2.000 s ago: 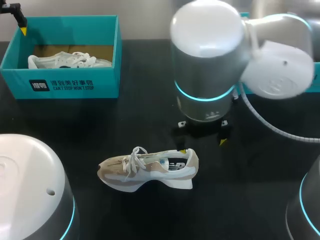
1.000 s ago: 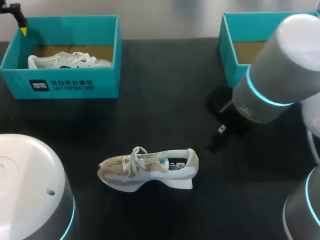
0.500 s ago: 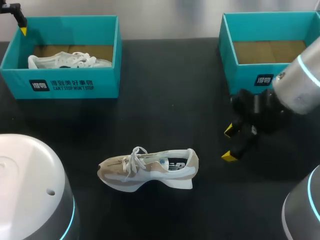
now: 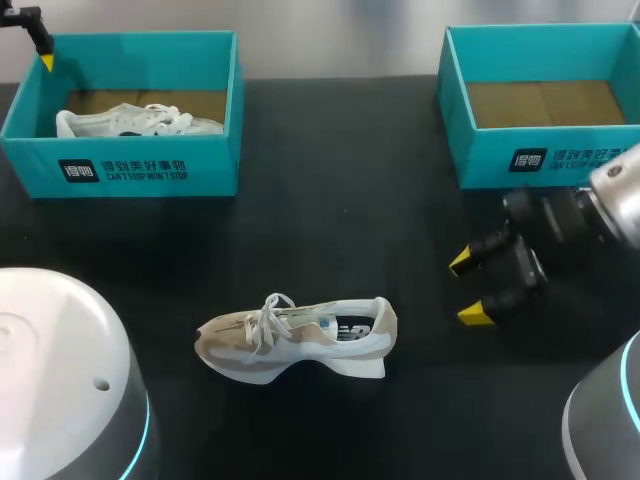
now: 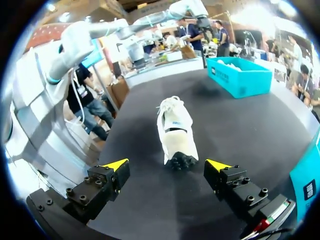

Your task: Take the shoe out of the shoebox, open the shoe tongue, remove and reinsert the insole, then place the shoe into the shoebox

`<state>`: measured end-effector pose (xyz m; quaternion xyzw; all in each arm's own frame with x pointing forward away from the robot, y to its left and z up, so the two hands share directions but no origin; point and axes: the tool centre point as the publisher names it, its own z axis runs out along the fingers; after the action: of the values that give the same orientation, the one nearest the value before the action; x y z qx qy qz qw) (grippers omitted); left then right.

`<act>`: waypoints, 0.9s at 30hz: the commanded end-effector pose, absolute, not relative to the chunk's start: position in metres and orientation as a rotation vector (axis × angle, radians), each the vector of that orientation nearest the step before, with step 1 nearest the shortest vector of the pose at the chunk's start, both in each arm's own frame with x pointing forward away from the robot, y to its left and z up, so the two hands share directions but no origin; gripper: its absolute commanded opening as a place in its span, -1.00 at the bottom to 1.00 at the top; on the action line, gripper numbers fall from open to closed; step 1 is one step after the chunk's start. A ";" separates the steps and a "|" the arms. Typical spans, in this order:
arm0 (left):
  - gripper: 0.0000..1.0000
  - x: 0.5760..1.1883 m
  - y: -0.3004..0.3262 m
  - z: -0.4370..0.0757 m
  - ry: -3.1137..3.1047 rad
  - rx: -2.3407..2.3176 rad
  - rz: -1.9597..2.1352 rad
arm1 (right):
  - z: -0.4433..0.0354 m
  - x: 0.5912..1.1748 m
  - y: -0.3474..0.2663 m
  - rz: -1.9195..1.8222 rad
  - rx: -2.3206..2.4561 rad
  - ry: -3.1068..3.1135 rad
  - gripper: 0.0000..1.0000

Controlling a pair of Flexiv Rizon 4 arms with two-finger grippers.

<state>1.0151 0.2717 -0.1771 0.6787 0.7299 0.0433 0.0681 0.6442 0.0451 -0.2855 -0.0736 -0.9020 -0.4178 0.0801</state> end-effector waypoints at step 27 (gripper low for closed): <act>1.00 1.014 0.272 -0.177 2.198 2.044 0.135 | -0.339 0.644 0.028 -1.875 0.050 -2.592 1.00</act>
<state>1.0150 0.2718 -0.1772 0.6787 0.7300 0.0433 0.0681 0.6412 0.0270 -0.3393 0.0147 -0.8086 -0.5874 -0.0310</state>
